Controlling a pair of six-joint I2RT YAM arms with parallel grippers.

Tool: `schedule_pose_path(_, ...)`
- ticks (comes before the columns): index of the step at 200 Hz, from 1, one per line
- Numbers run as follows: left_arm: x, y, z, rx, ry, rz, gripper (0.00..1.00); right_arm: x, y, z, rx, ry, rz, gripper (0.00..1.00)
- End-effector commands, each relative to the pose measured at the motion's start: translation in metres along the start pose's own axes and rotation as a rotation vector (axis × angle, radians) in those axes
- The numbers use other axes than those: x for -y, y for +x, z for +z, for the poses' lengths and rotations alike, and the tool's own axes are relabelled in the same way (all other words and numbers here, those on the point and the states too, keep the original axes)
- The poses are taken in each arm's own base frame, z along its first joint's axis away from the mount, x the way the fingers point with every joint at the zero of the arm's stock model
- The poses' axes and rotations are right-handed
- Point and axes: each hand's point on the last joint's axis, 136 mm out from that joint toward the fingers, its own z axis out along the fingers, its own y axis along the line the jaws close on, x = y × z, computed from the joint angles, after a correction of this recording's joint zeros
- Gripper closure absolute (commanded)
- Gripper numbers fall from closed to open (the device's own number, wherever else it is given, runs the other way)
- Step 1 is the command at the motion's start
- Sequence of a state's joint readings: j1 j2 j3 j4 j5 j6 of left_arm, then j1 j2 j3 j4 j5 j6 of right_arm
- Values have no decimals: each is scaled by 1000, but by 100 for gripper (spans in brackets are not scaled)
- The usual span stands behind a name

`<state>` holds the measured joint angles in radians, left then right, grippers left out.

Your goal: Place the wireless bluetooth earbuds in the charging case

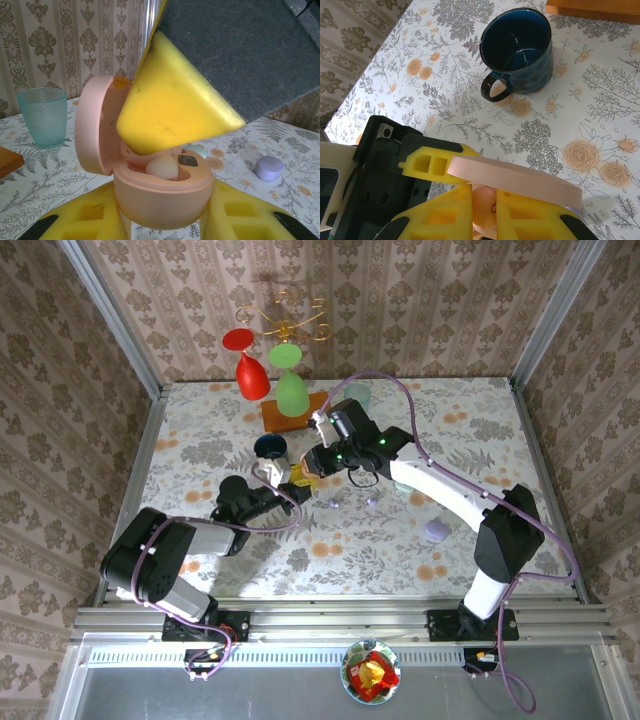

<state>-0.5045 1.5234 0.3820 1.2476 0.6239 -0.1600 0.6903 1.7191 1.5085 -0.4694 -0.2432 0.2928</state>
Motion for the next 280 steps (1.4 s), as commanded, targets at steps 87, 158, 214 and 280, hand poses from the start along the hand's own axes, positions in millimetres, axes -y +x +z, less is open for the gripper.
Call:
schedule_pose_path(87, 4, -18, 4, 51, 21, 56, 75, -13, -4, -6, 9, -57, 23, 69)
schedule_pose_path(158, -3, -13, -1, 43, -12, 77, 75, -20, -4, -41, 111, -110, -11, 55)
schedule_pose_path(214, 9, -4, -9, 19, 84, 151, 75, -8, -25, -58, 206, -98, 25, 57)
schedule_pose_path(280, 18, -13, -13, 37, 115, 150, 75, -3, -27, -25, 76, -100, 27, 68)
